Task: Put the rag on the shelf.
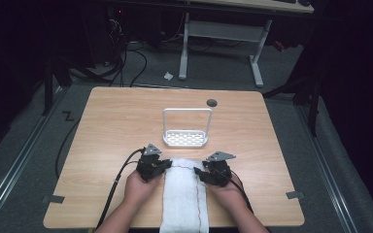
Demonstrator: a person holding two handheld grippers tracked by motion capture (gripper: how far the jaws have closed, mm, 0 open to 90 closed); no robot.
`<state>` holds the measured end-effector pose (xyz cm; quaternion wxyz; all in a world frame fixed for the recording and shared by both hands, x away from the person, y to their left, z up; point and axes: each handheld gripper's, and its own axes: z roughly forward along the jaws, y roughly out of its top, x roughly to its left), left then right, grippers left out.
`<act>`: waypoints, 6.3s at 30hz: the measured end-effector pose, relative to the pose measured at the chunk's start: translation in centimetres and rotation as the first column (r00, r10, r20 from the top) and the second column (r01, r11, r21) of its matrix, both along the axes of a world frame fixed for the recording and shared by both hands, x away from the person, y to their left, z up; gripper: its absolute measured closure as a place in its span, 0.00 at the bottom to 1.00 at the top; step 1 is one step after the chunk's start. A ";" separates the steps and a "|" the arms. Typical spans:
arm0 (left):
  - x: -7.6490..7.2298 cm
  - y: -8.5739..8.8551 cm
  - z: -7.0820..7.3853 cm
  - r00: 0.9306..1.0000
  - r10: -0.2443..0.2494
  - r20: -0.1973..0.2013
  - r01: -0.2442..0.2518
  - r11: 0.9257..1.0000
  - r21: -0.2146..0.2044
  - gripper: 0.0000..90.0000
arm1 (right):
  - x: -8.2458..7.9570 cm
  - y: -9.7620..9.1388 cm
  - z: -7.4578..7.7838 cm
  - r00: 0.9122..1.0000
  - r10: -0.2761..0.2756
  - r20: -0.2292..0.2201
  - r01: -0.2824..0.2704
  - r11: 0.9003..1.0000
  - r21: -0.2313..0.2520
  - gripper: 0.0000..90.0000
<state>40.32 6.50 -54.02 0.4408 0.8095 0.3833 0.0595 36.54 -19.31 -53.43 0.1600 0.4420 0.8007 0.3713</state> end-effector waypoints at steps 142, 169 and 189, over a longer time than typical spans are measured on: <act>9.7 -0.4 23.9 0.854 0.175 0.490 -0.062 0.969 -0.238 0.96 | 10.6 -0.5 22.9 0.853 -0.155 0.498 0.041 0.972 0.233 0.92; 15.5 -1.3 17.3 0.935 0.193 0.299 -0.178 0.981 -0.075 0.95 | 17.5 0.6 18.0 0.940 -0.139 0.313 0.112 0.988 0.102 0.86; 12.9 0.8 17.2 0.920 0.223 0.321 -0.187 0.972 -0.140 0.71 | 15.3 -1.5 17.5 0.941 -0.147 0.306 0.125 0.988 0.088 0.78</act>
